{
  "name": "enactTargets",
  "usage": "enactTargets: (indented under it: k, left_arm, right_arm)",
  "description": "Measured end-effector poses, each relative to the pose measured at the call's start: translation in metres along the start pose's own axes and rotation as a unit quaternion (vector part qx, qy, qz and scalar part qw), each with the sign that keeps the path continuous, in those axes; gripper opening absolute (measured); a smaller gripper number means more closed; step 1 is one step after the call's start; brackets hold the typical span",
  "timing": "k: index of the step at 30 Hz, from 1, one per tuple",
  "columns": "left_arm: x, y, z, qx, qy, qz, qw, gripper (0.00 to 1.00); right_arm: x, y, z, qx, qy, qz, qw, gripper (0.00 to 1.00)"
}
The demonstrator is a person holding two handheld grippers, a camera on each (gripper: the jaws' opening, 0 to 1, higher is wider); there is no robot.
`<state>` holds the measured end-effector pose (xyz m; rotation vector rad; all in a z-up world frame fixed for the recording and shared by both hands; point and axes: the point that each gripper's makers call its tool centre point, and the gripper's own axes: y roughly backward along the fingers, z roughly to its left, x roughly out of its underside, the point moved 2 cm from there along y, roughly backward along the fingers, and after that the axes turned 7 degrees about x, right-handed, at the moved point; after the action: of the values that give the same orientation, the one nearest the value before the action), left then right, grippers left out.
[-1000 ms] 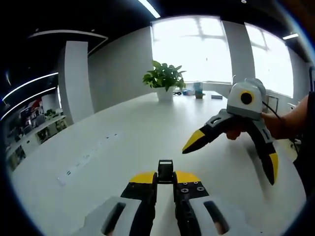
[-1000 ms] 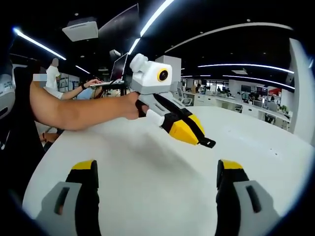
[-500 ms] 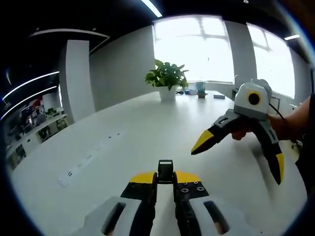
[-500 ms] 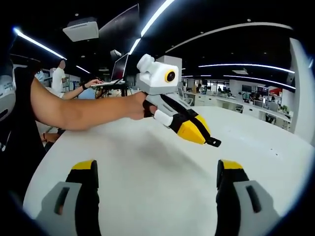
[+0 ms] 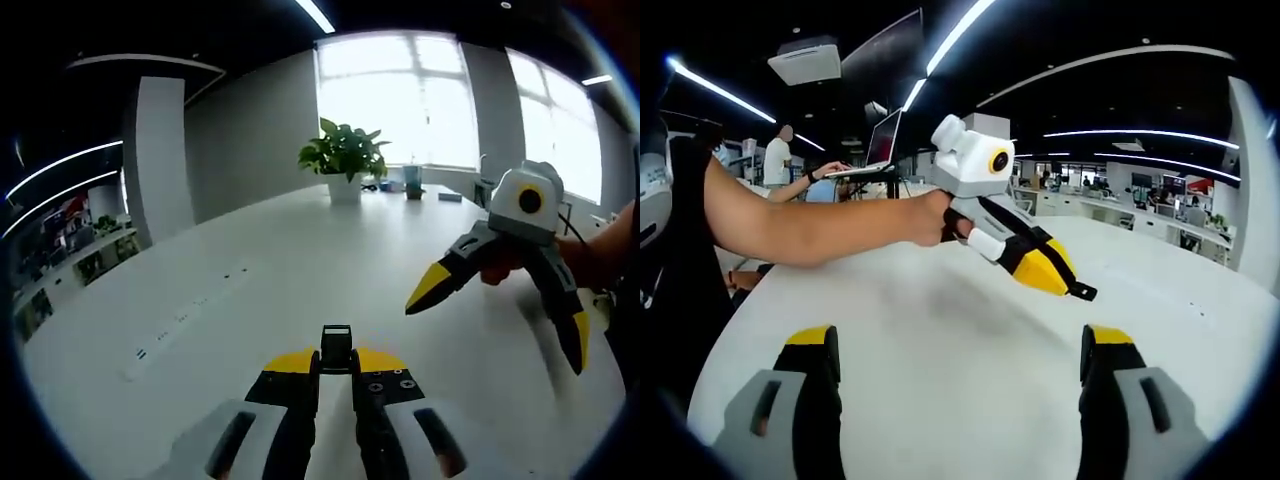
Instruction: Snap the two parts of the plastic buckle together until the buckle closes and remains connected.
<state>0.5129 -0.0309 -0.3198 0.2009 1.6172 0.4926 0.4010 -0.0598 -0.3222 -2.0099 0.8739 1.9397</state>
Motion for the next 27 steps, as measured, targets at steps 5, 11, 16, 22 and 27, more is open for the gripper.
enactTargets:
  k: [5, 11, 16, 22, 27]
  left_arm:
    - [-0.002, -0.003, 0.001, 0.001, -0.002, 0.003, 1.0000, 0.10]
    - [-0.004, -0.006, 0.006, -0.002, -0.002, 0.002, 1.0000, 0.10]
    - [-0.002, -0.009, 0.010, -0.003, 0.000, 0.003, 1.0000, 0.10]
    - [0.000, -0.009, 0.017, -0.005, 0.003, 0.002, 1.0000, 0.10]
    - [0.002, -0.009, 0.023, -0.008, 0.006, 0.003, 0.9999, 0.10]
  right_arm:
    - [0.001, 0.000, 0.000, -0.003, -0.005, 0.001, 1.0000, 1.00]
    - [0.002, 0.000, -0.001, -0.004, -0.005, 0.003, 1.0000, 1.00]
    - [0.003, 0.000, -0.003, -0.001, -0.006, 0.004, 1.0000, 1.00]
    - [-0.002, 0.001, -0.015, 0.026, -0.018, -0.004, 0.9995, 1.00]
    - [-0.002, 0.002, -0.025, 0.049, -0.027, -0.006, 0.9984, 1.00]
